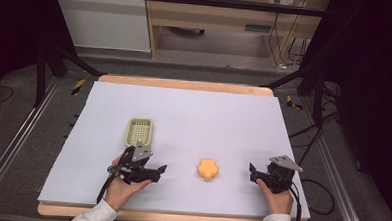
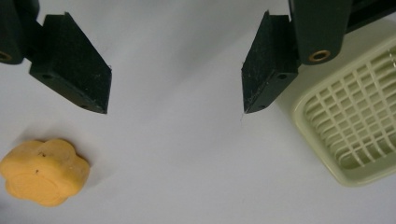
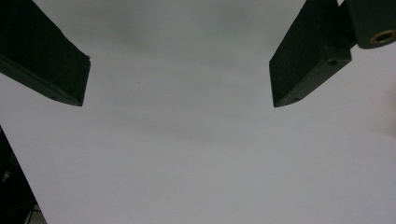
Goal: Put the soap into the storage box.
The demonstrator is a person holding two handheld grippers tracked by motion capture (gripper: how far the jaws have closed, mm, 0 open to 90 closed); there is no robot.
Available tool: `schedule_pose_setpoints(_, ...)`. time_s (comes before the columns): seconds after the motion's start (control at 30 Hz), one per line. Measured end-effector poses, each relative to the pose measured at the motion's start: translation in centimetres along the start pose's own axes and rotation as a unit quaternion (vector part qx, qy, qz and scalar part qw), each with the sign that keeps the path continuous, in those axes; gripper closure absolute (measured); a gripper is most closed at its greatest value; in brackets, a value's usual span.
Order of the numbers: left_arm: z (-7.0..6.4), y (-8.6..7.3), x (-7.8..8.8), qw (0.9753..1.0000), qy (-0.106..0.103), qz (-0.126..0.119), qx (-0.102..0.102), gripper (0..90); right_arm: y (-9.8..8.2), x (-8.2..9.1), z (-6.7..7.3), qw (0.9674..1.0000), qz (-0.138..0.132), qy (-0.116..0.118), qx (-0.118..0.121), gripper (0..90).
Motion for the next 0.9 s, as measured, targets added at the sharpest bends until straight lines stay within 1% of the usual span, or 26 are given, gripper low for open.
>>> schedule_pose_setpoints(0.03, -0.2, 0.5, -0.1, 1.0000, -0.001, -0.004, -0.005, 23.8, 0.0, 0.0, 0.0, 1.0000, 0.000, 0.000, 0.001, 5.7)
schedule_pose_setpoints(0.13, -0.3, 0.8, -0.2, 1.0000, -0.003, -0.005, -0.007, 23.7, -0.1, 0.0, 0.0, 1.0000, 0.001, 0.000, 0.001, 5.7)
schedule_pose_setpoints(0.23, -0.7, 1.4, -0.4, 0.9999, -0.006, -0.001, -0.015, 23.6, -0.1, 0.0, 0.0, 1.0000, 0.000, 0.000, 0.000, 5.7)
schedule_pose_setpoints(0.43, -1.2, 2.1, -0.6, 0.9998, -0.013, -0.004, -0.017, 23.3, 0.0, 0.0, 0.0, 1.0000, -0.003, 0.001, -0.001, 5.7)
schedule_pose_setpoints(0.53, -1.5, 2.7, -0.6, 0.9997, -0.014, -0.009, -0.018, 23.3, -0.1, 0.0, 0.1, 0.9999, -0.008, 0.005, -0.005, 5.7)
schedule_pose_setpoints(0.6, -1.5, 2.8, -0.5, 0.9997, -0.016, -0.007, -0.020, 23.3, -0.1, 0.0, 0.1, 0.9999, -0.009, 0.006, -0.005, 5.7)
schedule_pose_setpoints(0.7, -1.9, 3.2, -0.7, 0.9996, -0.020, -0.009, -0.019, 23.0, -0.1, 0.0, 0.1, 0.9999, -0.012, 0.007, -0.007, 5.7)
schedule_pose_setpoints(0.9, -2.4, 3.6, -1.1, 0.9995, -0.024, -0.008, -0.021, 22.9, -0.1, -0.1, 0.2, 0.9998, -0.014, 0.009, -0.007, 5.7)
Point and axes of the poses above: each handheld gripper's, and its own axes: x roughly backward along the jaws, y roughly out of its top, z roughly to its left, the point moved 1 cm from there along -x, roughly forward along the jaws, and after that the axes turned 7 degrees about x, right-handed, at the moved point
